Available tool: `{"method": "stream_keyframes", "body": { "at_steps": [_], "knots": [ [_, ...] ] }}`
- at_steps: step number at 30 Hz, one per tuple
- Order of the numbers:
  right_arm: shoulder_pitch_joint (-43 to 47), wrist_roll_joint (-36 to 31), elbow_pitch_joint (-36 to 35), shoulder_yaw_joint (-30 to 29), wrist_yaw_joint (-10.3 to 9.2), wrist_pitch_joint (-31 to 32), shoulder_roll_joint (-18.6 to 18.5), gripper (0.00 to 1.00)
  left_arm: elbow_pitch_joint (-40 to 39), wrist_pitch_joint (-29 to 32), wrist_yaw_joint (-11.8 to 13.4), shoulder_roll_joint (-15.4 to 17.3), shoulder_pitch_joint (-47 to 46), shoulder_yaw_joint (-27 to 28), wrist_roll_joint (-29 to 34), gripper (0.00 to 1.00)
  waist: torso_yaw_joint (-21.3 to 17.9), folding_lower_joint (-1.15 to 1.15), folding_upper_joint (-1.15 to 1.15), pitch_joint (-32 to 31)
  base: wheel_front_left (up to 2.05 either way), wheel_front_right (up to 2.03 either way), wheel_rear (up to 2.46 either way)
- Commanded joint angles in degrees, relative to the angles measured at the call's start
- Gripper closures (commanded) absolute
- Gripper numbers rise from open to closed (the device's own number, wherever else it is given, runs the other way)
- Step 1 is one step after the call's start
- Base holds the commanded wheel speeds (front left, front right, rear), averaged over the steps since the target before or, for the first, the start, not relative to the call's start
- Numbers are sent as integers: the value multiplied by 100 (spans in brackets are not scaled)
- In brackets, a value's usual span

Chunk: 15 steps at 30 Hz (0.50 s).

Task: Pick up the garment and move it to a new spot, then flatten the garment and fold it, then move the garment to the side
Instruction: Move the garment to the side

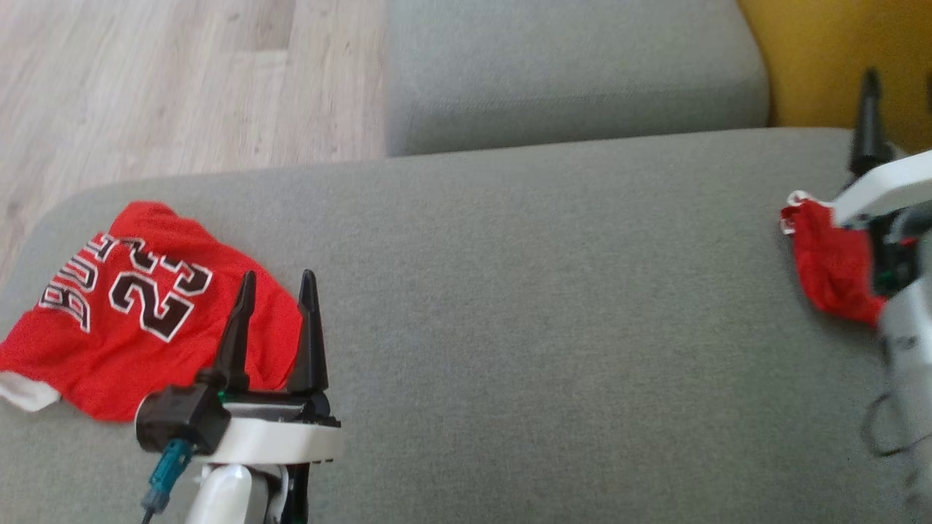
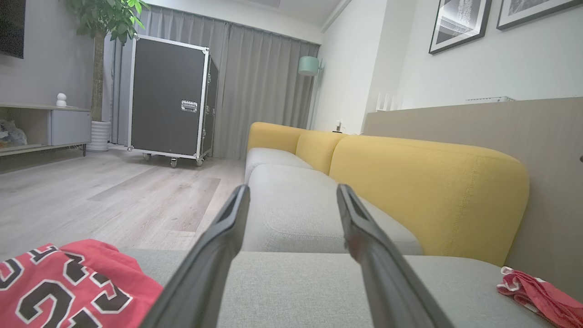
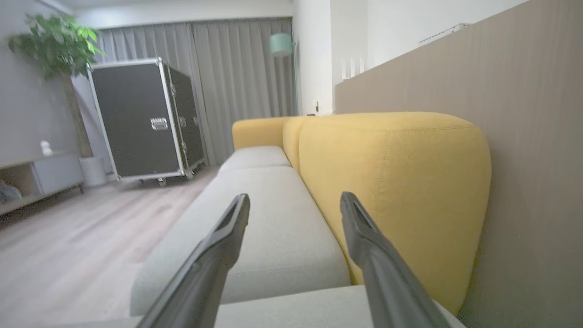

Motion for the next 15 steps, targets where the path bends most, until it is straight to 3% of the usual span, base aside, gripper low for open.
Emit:
{"method": "stream_keyframes", "body": {
  "at_steps": [1, 7, 13, 15],
  "knots": [
    [58, 21, -375, 22, 20, -63, 197, 0, -234, -37, 58, 20, -161, 162, 6, 0, -46, 2, 0, -85, 0, 0, 0],
    [1178, -113, -2015, -380, 20, -72, 1095, 0, -171, -37, 123, 20, 77, 115, -9, 0, -116, 2, 0, -153, 0, 0, 0],
    [2653, -507, -3298, -271, 20, -73, 1282, 0, -15, -37, 164, 20, 220, 74, -154, 0, -72, 2, 0, -145, 0, 0, 0],
    [3098, -349, -3498, -219, 20, -73, 1286, 0, 62, -37, 160, 20, 233, 80, -136, 0, -41, 2, 0, -147, 0, 0, 0]
  ]
}}
